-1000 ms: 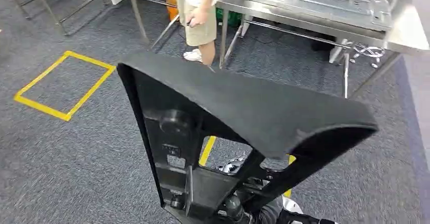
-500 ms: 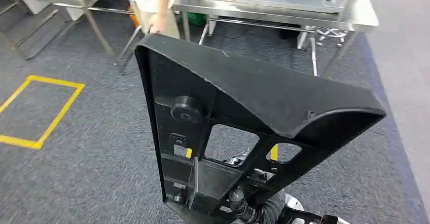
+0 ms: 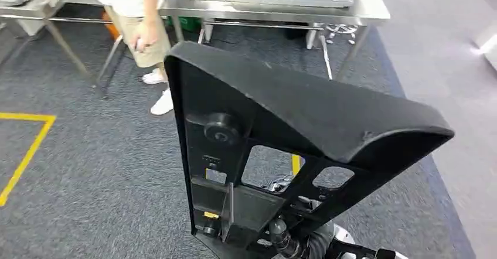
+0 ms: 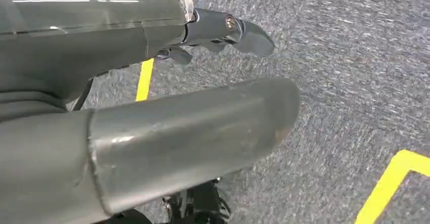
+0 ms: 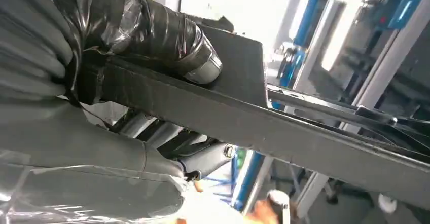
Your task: Take the parts from the cabinet and place them on the table.
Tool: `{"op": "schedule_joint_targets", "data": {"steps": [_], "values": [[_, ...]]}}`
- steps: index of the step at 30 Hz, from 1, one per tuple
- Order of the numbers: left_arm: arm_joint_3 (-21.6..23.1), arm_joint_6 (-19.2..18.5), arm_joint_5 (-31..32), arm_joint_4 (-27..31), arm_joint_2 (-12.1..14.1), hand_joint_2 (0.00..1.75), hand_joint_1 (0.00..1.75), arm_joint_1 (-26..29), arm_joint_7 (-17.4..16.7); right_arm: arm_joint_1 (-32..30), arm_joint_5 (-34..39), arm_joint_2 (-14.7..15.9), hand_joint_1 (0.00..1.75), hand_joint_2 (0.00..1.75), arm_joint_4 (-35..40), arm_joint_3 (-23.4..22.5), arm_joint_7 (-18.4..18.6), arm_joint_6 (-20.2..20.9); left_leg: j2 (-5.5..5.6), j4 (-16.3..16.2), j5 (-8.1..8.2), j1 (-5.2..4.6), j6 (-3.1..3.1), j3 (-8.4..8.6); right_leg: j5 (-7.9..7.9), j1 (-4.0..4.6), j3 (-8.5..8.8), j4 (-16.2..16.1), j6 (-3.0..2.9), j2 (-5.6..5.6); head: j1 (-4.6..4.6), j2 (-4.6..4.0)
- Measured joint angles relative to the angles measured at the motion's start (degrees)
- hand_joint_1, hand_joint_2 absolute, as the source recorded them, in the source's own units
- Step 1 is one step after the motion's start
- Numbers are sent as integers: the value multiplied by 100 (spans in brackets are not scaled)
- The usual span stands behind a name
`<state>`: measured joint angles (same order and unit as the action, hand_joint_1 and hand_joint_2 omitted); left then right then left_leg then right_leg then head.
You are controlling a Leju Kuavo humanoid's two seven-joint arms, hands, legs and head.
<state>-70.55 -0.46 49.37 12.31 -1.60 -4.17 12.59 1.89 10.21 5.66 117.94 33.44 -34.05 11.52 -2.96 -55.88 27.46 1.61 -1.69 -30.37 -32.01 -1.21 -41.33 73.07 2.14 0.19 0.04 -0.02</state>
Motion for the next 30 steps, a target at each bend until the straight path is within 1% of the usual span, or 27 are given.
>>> {"op": "schedule_joint_targets", "data": {"steps": [1,2,3,4,5,7,8,9,10,11,12,13,14,15,16,17,18,19,22,23,24,25,26,27,28,29,30], "values": [[-2,0,0,0,-9,0,0,-4,0,0,0,4,175,175,0,-2,0,0,-58,0,33,12,25,48,291,-16,247,-479,10,-52,0,0],[-4,0,0,0,-15,0,0,-8,0,1,-2,7,175,175,0,-2,0,0,-105,-2,67,17,53,100,551,-18,524,-1019,4,-160,2,0],[-4,0,0,0,-15,0,0,-9,0,3,-2,7,175,175,0,-2,0,0,-139,-1,100,3,99,140,685,-2,749,-1447,-25,-440,2,0],[-9,0,0,0,-15,0,0,-10,0,14,-2,7,175,175,0,-7,4,2,-182,-36,159,-44,158,156,632,50,774,-1536,-64,-435,-2,0],[-11,-9,-7,0,-15,0,0,-13,4,8,4,9,175,175,0,-9,0,2,-224,-17,165,-43,182,182,628,47,753,-1516,-101,-363,-5,0],[-13,-20,-15,0,-17,0,0,-38,7,4,7,13,175,175,0,-17,4,24,-353,34,179,-39,251,245,605,83,738,-1511,-173,-237,-2,0],[-13,-31,-15,0,-22,0,0,-49,9,6,7,13,175,175,7,-20,2,35,-361,27,214,-20,290,263,635,31,771,-1565,-232,-173,-7,0],[-11,-44,-13,0,-22,0,0,-60,11,3,7,13,175,175,13,-20,0,48,-107,-86,303,1,309,241,647,22,788,-1583,-258,-132,-4,0],[-13,-46,-15,0,-24,0,0,-60,13,23,7,11,175,175,13,-20,0,55,114,-427,522,7,304,80,643,24,790,-1586,-319,-94,-9,0],[-13,-46,-18,0,-24,0,0,-42,13,22,7,11,175,175,13,-20,0,59,202,-917,773,8,301,-161,636,33,792,-1586,-336,-30,-7,0],[-13,-46,-17,0,-24,0,0,-25,13,15,7,11,175,175,13,-20,2,59,243,-1411,980,-7,307,-421,629,45,793,-1584,-349,37,-7,0],[-15,-48,-17,0,-22,0,0,-8,13,10,7,11,175,175,11,-20,2,65,260,-1804,1087,-14,309,-642,626,59,798,-1582,-354,106,-7,0],[-15,-78,-20,0,-24,0,0,3,13,9,7,13,175,175,11,-20,2,72,261,-1943,1013,-16,301,-762,620,74,811,-1577,-362,180,-7,0],[-15,-118,-22,0,-24,0,0,7,13,9,4,13,175,175,11,-20,2,74,262,-1773,796,-17,278,-729,605,88,832,-1570,-380,193,-7,0],[-17,-157,-37,0,-22,0,0,1,11,9,-15,13,175,175,11,-20,2,68,266,-1323,466,-21,241,-570,587,99,866,-1565,-377,254,-7,0],[-20,-182,-50,0,-20,0,0,-8,9,8,-48,13,175,175,13,-20,2,55,283,-795,159,-29,199,-362,568,105,906,-1564,-367,286,-7,0],[-24,-210,-68,0,-13,0,0,-14,4,5,-77,13,175,175,13,-20,0,46,331,-328,-66,-46,147,-180,549,103,927,-1565,-350,310,-7,0],[-28,-225,-70,0,7,0,0,-24,4,5,-94,13,175,175,13,-26,-7,24,381,-171,-5,-90,106,-124,527,141,930,-1545,-313,326,-4,0],[-31,-254,-79,0,20,0,0,-22,-4,-18,-116,17,175,175,15,-48,-22,-15,367,-130,-17,-114,70,-114,542,97,901,-1573,-216,356,-7,0],[-31,-260,-76,0,18,0,0,-26,-4,-20,-118,17,175,175,22,-57,-28,-15,359,-75,-49,-70,24,-100,531,130,900,-1572,-177,363,-7,0],[-31,-273,-76,0,18,0,0,-27,-4,-32,-125,22,175,175,31,-72,-33,-15,317,-34,-78,-41,-10,-77,464,102,900,-1476,-157,255,-4,0],[-33,-282,-76,0,18,0,0,-23,-2,-24,-125,28,175,175,42,-83,-44,-15,314,-25,-77,-40,-52,-75,283,111,787,-1243,-125,125,-2,0],[-35,-282,-77,0,18,0,0,-12,-4,-27,-125,33,175,175,48,-94,-57,-15,295,-26,-75,-41,-60,-79,33,89,582,-823,-88,69,-4,0],[-41,-293,-72,0,18,0,0,0,-4,-40,-125,39,175,175,46,-105,-72,-22,270,-27,-70,-43,-66,-81,-203,66,337,-330,-56,47,-6,0],[-44,-297,-66,0,18,0,0,5,-4,-56,-125,44,175,175,46,-118,-85,-31,245,-31,-67,-44,-63,-87,-349,48,118,89,-28,45,-4,0],[-48,-297,-66,0,18,0,0,6,-4,-71,-125,50,175,175,46,-131,-92,-33,231,-32,-62,-42,-58,-85,-342,30,14,263,-10,39,-7,0],[-50,-297,-66,0,18,0,0,5,-4,-83,-125,57,175,175,46,-140,-94,-33,221,-33,-50,-40,-46,-75,-198,10,53,156,6,28,-4,0]]}}
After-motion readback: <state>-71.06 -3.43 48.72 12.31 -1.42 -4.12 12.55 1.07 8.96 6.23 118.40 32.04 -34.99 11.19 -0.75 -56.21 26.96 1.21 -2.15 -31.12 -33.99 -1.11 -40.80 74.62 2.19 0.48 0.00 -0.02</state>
